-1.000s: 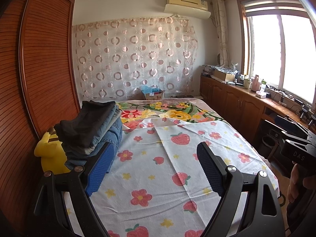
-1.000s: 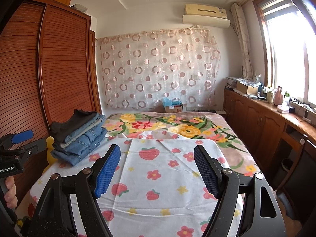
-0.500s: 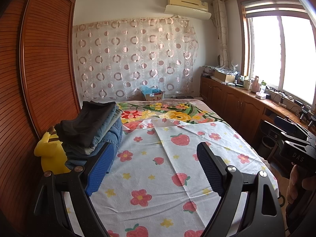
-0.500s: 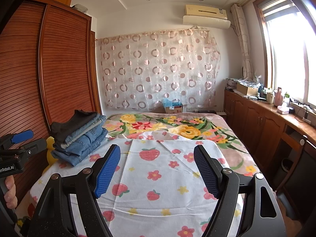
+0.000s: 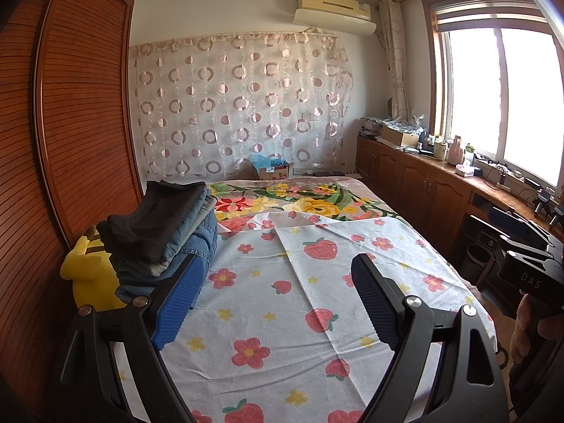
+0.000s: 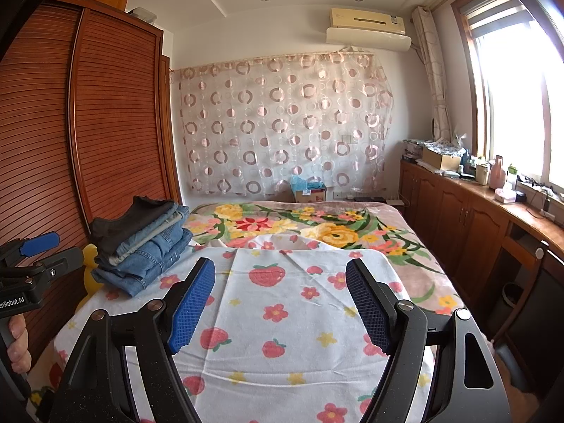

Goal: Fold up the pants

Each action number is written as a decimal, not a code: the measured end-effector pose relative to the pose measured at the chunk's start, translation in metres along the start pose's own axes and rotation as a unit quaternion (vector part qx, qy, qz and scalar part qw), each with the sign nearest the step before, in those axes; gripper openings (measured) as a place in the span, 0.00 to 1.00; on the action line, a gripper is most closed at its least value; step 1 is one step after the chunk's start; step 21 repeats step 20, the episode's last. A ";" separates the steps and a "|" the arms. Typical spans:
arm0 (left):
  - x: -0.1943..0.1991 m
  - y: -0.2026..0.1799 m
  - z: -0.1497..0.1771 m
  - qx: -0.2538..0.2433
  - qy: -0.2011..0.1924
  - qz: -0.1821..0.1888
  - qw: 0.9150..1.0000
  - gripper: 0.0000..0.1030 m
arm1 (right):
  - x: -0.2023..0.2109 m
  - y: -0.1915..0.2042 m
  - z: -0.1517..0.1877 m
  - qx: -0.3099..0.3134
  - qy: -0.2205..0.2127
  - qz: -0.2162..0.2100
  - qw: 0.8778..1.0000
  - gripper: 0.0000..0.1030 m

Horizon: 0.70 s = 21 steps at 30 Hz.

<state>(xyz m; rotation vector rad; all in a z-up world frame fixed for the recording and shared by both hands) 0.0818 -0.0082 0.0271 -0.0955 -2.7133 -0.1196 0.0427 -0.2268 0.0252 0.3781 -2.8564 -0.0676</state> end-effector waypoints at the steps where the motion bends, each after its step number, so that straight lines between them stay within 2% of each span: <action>1: 0.000 0.000 0.000 0.000 0.000 0.000 1.000 0.84 | 0.000 0.000 0.001 0.000 0.000 0.000 1.000 0.76; 21: 0.000 0.000 0.000 0.000 0.000 0.001 1.000 0.84 | 0.000 0.001 0.002 -0.001 0.000 -0.001 1.000 0.76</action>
Point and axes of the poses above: each gripper's, at about its wrist camera, not at the fingertips, and x roughly against the way its jaws point, y to its left, z to its underside, the point moved 8 cm from there along -x, roughly the way its jaws point, and after that the axes turned 4 degrees about -x, right-handed, at the moved point
